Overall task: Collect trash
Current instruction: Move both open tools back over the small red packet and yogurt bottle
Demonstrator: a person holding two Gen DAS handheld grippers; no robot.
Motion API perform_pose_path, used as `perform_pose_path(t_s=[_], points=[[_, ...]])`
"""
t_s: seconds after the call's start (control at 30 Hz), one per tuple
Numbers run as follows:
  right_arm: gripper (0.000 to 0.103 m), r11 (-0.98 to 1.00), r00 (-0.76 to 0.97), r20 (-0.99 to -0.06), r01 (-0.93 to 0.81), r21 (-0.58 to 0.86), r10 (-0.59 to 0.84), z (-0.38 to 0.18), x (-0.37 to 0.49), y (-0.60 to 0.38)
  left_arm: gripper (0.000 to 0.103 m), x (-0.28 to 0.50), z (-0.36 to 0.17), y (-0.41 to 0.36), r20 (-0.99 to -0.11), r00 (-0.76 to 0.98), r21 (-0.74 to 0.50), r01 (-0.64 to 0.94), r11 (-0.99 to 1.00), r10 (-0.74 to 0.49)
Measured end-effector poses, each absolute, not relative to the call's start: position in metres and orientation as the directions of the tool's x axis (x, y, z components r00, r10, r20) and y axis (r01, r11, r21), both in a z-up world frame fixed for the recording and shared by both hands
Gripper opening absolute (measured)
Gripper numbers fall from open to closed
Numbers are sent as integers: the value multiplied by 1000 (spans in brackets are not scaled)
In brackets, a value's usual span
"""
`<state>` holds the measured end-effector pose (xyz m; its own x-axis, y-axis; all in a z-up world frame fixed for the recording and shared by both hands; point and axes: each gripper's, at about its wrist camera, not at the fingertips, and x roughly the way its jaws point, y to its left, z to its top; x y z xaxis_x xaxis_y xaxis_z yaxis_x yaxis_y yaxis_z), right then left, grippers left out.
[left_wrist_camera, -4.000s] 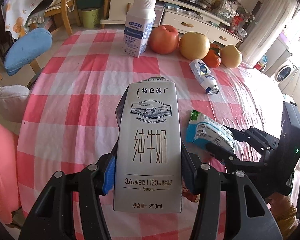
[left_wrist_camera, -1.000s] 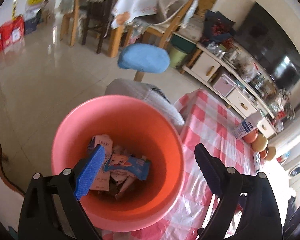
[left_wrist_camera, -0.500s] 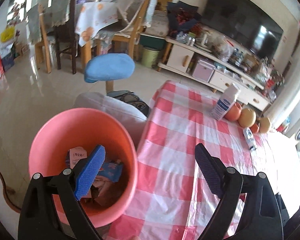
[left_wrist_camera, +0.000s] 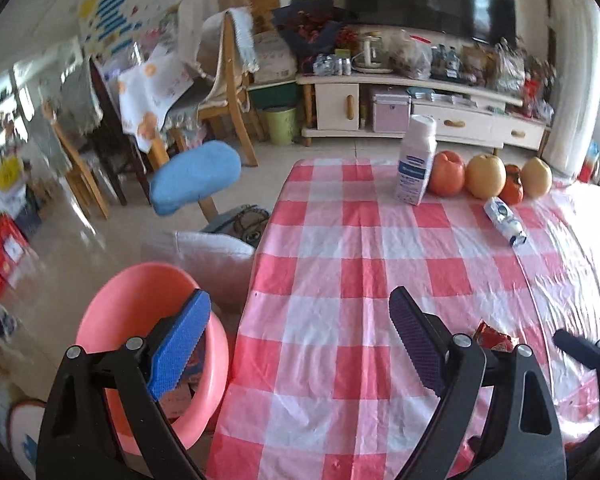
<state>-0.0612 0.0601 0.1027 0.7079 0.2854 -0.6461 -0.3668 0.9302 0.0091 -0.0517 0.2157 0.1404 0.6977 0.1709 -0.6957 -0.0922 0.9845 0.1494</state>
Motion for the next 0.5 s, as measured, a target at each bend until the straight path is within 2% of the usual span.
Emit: perform_pose_path(t_s=[0.5], points=[[99,959,744,-625,-284,26,237,103,-55,-7,90,-47,141,157,-671,714,255,-32,966,201]])
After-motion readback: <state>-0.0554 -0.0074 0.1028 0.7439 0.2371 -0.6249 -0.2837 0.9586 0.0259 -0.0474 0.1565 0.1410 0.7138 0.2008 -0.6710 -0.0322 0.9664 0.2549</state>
